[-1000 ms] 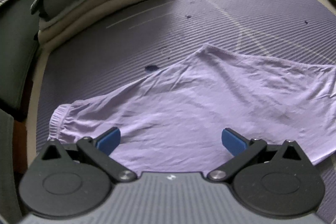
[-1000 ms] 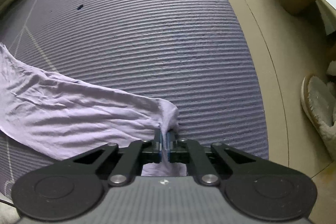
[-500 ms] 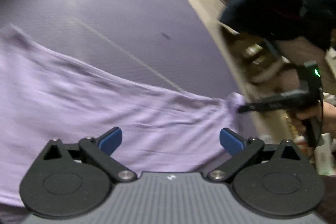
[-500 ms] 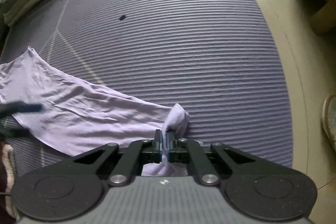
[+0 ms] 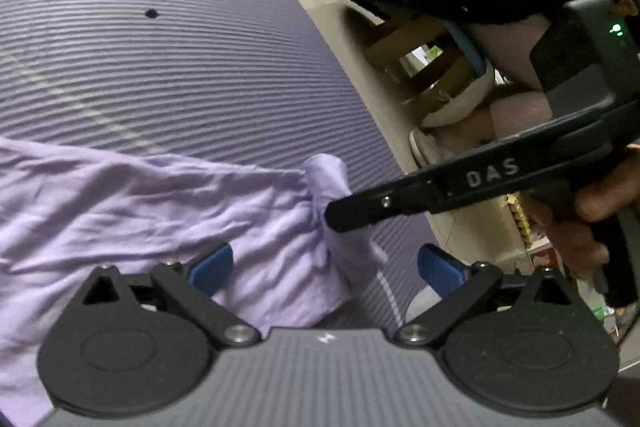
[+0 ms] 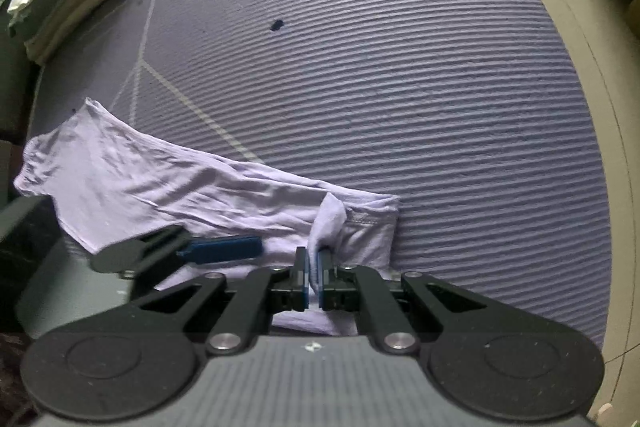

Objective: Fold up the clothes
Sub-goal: 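Grasp the trouser hem with the left gripper beside the right gripper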

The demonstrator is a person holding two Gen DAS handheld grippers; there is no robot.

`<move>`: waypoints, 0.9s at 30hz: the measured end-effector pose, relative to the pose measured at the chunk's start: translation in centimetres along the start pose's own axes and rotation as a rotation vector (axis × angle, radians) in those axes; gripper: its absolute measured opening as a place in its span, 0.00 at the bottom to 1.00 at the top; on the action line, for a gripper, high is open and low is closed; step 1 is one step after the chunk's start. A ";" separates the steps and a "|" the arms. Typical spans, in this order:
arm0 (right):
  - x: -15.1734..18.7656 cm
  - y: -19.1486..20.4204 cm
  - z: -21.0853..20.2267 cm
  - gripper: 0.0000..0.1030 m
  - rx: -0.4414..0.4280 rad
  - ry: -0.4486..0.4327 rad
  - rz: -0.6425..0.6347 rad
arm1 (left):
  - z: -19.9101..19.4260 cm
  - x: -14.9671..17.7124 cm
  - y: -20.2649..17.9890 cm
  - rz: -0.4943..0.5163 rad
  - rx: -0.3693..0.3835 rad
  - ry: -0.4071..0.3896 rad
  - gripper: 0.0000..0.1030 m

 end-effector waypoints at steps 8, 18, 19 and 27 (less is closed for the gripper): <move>0.0 4.0 1.3 0.08 -0.097 0.058 -0.024 | -0.8 -0.2 1.5 -0.046 0.035 -0.049 0.97; -0.4 4.1 -0.8 0.31 -0.118 -0.033 0.029 | -2.1 0.0 3.0 -0.091 0.063 -0.074 0.90; -0.3 3.8 -0.9 0.32 -0.109 -0.039 0.035 | -2.2 0.1 3.1 -0.095 0.067 -0.074 0.89; 0.1 3.9 0.2 0.36 -0.031 -0.030 -0.077 | -3.7 0.8 3.6 -0.077 0.051 -0.080 0.87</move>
Point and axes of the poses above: each gripper's, at about its wrist camera, not at the fingertips, and z roughly the way its jaws point, y to its left, x to its underside, the point moved 2 cm from there along z, roughly the way its jaws point, and after that the axes turned 2 degrees about x, right-handed, at the moved point
